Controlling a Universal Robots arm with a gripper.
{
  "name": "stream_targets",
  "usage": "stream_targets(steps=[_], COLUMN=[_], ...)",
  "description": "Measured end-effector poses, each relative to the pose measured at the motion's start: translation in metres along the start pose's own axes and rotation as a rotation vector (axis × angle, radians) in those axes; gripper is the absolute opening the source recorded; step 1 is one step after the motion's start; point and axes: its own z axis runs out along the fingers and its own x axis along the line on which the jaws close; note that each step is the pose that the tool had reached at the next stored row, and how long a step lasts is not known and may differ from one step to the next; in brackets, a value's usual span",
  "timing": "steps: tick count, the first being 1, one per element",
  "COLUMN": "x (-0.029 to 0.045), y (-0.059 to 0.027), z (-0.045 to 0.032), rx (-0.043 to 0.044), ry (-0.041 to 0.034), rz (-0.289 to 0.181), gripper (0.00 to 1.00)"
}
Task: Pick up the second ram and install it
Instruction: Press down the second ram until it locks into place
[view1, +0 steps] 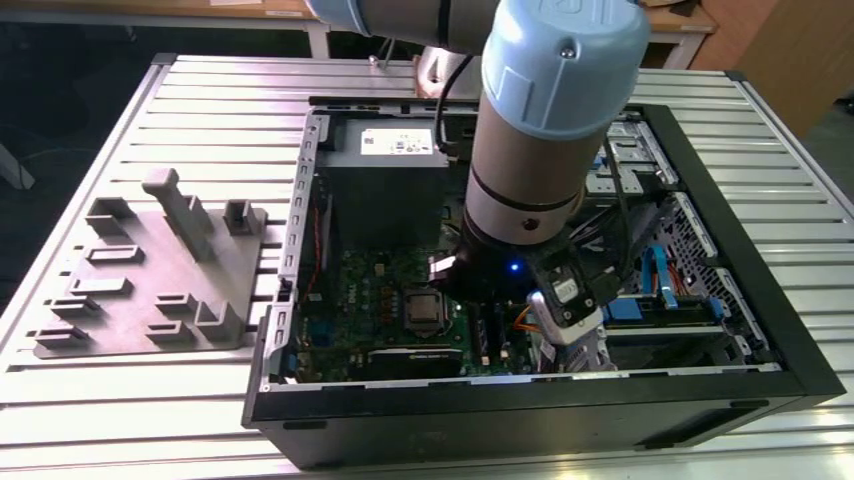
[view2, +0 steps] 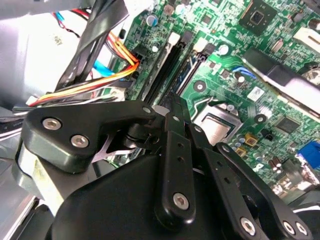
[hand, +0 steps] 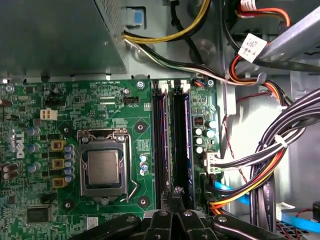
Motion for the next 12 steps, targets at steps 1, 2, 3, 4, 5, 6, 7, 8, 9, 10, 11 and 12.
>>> stream_targets(steps=[1,2,3,4,5,6,7,8,9,10,11,12], x=[0.0000,0.0000,0.0001,0.0001,0.0001,0.0001,0.0000,0.0001,0.0001,0.0001,0.0001,0.0001], y=[-0.0006,-0.0011,-0.0015,-0.0018,-0.0019,-0.0019,-0.0019,-0.0019,-0.0019,-0.0019,-0.0021,-0.0021], z=[0.0011,0.0022,0.0032,0.0039,0.0042,0.0042,0.0042,0.0043,0.0050,0.0060,0.0066,0.0068], rx=[-0.0001,-0.0001,-0.0001,0.0001,0.0001,0.0003,0.0003,0.0003,-0.0001,-0.0002,0.0005,0.0005], ry=[0.0000,0.0000,0.0000,0.0000,0.0000,0.0001,0.0001,0.0001,0.0000,0.0000,0.0001,0.0001], rz=[0.000,0.000,0.000,0.000,0.000,0.000,0.000,0.000,0.000,0.000,0.000,0.000], gripper=[0.11,0.11,0.11,0.11,0.11,0.11,0.11,0.11,0.11,0.11,0.11,0.11])
